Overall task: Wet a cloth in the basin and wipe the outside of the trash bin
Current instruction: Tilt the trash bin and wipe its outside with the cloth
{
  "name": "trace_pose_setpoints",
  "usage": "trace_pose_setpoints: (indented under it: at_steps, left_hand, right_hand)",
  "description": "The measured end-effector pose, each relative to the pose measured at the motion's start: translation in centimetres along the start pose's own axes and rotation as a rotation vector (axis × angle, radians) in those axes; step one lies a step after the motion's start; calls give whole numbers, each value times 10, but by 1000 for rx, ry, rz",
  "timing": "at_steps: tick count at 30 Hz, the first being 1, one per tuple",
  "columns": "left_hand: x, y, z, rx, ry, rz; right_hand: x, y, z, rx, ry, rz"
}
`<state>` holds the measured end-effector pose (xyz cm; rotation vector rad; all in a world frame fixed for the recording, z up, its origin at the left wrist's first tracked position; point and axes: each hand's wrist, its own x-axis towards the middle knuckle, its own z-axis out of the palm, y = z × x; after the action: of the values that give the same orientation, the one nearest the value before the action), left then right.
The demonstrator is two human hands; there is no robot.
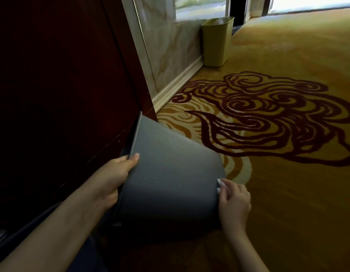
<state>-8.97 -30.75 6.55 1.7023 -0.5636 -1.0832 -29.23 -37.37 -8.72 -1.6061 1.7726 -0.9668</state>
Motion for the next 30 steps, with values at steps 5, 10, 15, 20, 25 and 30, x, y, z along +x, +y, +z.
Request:
trace_pose_setpoints:
  at_steps: [5,10,15,20,25,30]
  left_hand:
    - [-5,-6,-4,11,-13,76]
    - [-5,-5,-6,9,7,178]
    - [-10,-21,-21,-85,63,179]
    - [-14,-42,-45,-53,85,191]
    - [-23,-49,-49,-49,69,193]
    - [-25,-48,-46,-33,43,206]
  right_hand:
    - [8,-39,-8,129,38,-58]
    - [-59,-141,7,355,-150,-487]
    - [-88,-135,28,301,-102,-586]
    - [-42,-58,41,112,-53,-381]
    - [14,19,34,-78,-50,-62]
    - [13,-26,21,153,45,-120]
